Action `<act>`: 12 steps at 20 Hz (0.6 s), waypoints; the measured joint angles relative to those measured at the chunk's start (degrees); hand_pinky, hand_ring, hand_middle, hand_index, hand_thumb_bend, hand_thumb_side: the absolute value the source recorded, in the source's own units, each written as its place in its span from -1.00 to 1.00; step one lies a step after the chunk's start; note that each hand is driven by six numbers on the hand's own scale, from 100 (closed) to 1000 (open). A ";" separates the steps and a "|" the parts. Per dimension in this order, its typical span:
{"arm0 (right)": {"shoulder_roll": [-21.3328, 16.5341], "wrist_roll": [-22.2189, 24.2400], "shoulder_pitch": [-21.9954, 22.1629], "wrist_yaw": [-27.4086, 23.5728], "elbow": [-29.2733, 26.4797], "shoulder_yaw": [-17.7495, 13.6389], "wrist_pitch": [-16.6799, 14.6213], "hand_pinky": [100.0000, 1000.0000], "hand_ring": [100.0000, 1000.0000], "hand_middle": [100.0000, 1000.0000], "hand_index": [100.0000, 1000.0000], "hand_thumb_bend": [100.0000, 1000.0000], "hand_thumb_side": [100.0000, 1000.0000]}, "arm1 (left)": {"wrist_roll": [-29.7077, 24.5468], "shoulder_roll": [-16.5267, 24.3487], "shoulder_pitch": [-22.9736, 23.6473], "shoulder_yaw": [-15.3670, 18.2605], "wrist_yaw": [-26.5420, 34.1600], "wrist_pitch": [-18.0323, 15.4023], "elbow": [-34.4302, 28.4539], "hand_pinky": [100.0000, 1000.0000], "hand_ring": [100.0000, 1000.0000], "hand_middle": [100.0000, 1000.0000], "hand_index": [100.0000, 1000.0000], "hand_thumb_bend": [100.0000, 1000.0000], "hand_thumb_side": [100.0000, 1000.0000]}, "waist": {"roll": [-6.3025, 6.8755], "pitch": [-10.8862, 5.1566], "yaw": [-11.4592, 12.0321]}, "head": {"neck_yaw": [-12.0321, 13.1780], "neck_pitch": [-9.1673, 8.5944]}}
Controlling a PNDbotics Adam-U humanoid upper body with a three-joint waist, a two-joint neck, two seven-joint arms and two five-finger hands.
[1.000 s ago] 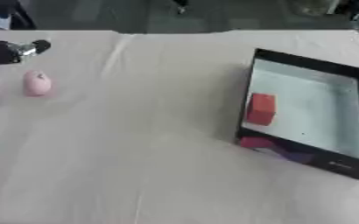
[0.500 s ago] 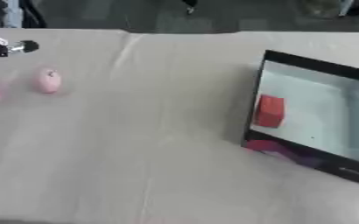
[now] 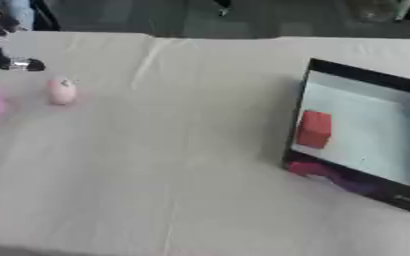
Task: Pick up the objects with one hand, pass them to the other hand, and then place them into the box on the other side of the table.
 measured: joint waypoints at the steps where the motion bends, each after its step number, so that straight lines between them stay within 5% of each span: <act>1: 0.01 0.03 0.00 0.14 0.11 0.00 0.03 1.00 1.00 0.51 1.00 -1.00 0.33 | -0.52 0.41 -0.35 0.02 -1.03 -0.33 1.03 0.66 0.65 0.49 0.68 0.82 -0.46 | 0.00 0.00 -0.01 | 0.11 0.00; 12: 0.41 0.13 0.00 0.81 0.25 0.33 0.08 1.00 0.98 0.50 1.00 -1.00 0.35 | -4.62 4.57 -2.30 1.85 -9.09 -6.15 9.98 0.69 0.70 0.53 0.66 0.81 -0.61 | 0.17 0.08 -0.45 | 1.12 0.00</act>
